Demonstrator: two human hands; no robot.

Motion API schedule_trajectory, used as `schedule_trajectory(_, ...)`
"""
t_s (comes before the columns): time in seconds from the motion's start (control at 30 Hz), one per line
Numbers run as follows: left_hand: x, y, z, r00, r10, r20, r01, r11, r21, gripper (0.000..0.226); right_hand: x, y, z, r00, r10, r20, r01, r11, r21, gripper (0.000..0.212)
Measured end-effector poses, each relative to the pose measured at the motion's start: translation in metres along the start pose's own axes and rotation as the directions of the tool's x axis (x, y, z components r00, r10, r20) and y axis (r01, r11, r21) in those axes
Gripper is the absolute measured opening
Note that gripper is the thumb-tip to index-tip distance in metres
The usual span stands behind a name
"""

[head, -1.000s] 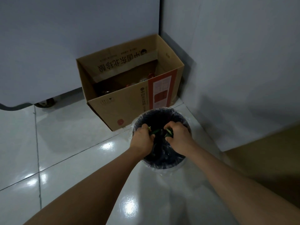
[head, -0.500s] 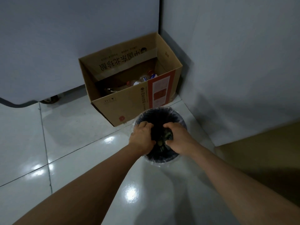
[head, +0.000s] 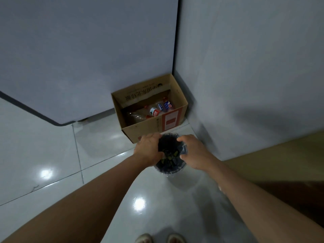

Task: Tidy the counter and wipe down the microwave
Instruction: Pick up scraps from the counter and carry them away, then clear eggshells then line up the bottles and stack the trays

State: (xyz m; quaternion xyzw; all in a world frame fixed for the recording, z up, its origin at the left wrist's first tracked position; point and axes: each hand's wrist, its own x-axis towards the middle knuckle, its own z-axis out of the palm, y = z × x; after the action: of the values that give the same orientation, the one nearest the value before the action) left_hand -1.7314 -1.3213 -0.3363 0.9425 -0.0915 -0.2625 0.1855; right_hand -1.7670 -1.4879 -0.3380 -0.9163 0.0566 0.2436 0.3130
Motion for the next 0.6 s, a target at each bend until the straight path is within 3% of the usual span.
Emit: schedule_trajectory(0.6, -0.165, 0.094, -0.226, 0.985, 0.014, -0.172, -0.012, 1.000, 0.012, 0.051, -0.160, -0.178, -0.192, 0.981, -0.190, -0.039, 0.185, 0.977, -0.103, 0.055)
